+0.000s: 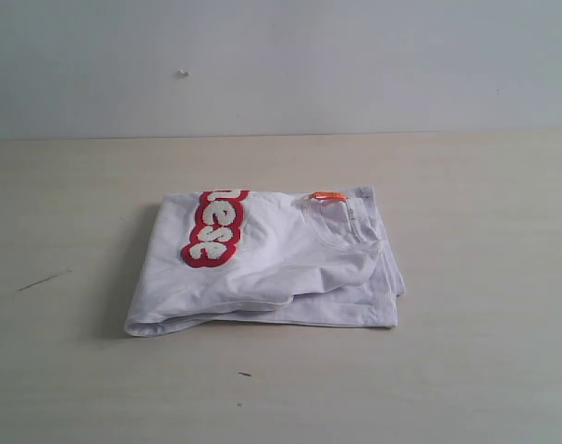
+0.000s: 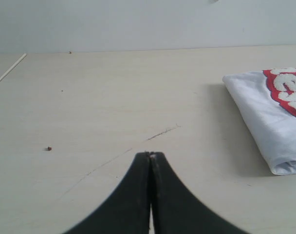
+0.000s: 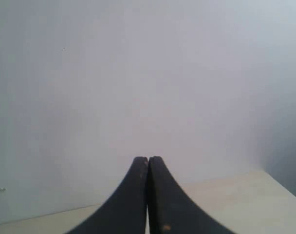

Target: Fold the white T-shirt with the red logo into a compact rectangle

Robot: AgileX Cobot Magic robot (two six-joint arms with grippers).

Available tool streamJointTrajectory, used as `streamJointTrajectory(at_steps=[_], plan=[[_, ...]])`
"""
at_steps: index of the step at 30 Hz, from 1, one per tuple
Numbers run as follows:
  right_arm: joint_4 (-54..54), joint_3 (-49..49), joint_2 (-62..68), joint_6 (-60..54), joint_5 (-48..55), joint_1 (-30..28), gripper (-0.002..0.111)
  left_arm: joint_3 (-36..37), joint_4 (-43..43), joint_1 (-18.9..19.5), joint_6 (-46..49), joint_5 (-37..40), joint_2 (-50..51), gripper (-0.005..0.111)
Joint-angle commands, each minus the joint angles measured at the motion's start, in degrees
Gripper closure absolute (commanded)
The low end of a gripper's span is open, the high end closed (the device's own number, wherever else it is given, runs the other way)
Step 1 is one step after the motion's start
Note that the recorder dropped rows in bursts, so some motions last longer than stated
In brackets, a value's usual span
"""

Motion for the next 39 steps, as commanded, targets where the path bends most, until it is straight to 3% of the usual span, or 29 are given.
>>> streamJointTrajectory(at_steps=[1, 19, 23, 34, 39], plan=[[-0.2, 0.2, -0.2, -0.2, -0.2, -0.3, 0.108, 0.2, -0.4, 0.0, 0.0, -0.6, -0.3, 0.107], [3.9, 3.1, -0.2, -0.2, -1.7, -0.3, 0.108, 0.2, -0.4, 0.0, 0.0, -0.6, -0.3, 0.107], [16.6, 3.1, -0.2, -0.2, -7.2, -0.3, 0.108, 0.2, -0.4, 0.0, 0.0, -0.6, -0.3, 0.107], [16.9, 3.1, -0.2, -0.2, -31.5, -0.3, 0.108, 0.2, -0.4, 0.0, 0.0, -0.6, -0.3, 0.107], [14.6, 3.1, -0.2, -0.2, -34.3, -0.5, 0.108, 0.2, -0.4, 0.0, 0.0, -0.6, -0.3, 0.107]])
